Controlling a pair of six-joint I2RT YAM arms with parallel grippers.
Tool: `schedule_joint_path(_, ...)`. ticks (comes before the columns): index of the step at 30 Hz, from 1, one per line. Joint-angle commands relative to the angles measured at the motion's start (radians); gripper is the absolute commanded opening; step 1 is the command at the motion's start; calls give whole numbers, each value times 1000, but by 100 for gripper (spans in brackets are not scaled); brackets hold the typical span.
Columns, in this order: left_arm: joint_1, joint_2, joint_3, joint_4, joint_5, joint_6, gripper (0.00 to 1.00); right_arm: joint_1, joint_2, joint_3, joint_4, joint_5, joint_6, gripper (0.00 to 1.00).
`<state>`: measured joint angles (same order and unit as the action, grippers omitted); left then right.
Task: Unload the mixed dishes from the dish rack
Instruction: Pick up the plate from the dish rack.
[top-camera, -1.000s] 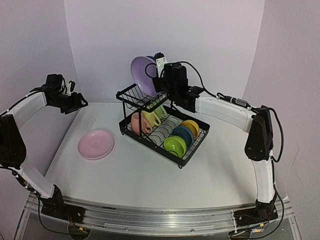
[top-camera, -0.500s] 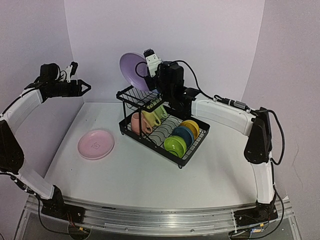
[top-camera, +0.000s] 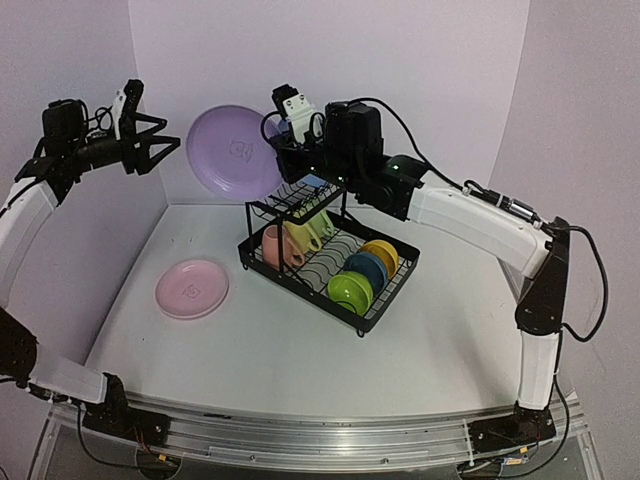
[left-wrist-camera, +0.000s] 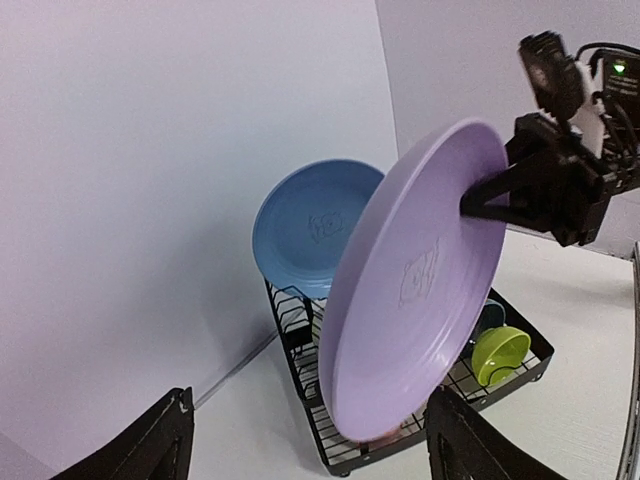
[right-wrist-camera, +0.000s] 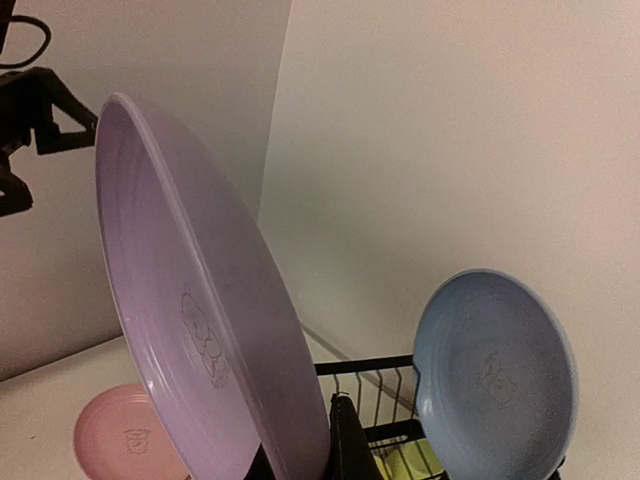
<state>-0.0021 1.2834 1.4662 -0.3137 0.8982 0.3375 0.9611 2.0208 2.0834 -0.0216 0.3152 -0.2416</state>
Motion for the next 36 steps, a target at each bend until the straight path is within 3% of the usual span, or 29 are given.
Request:
schedule_joint_path(1, -18, -44, 42, 2, 24, 127, 76, 4, -52, 5, -151, -181, 197, 0)
schedule_joint_path(5, -24, -33, 66, -102, 33, 234, 74, 6, -57, 9, -168, -222, 234, 0)
schedule_joint_path(18, -79, 6, 113, -329, 12, 363, 67, 22, -27, 46, -184, -261, 282, 0)
schedule_joint_path(21, -86, 19, 116, -343, -38, 358, 57, 25, -25, 51, -182, -294, 277, 0)
schedule_joint_path(28, -106, 55, 152, -444, -82, 384, 1, 26, -14, 62, -182, -307, 275, 0)
schedule_joint_path(34, -105, 96, 151, -473, -155, 196, 0, 26, 8, 52, -181, -278, 314, 1)
schedule_joint_path(35, -104, 106, 150, -489, -171, 159, 0, 26, 10, 48, -181, -276, 318, 3)
schedule_joint_path(36, -98, 115, 147, -506, -181, 124, 0, 26, 10, 43, -180, -276, 321, 16)
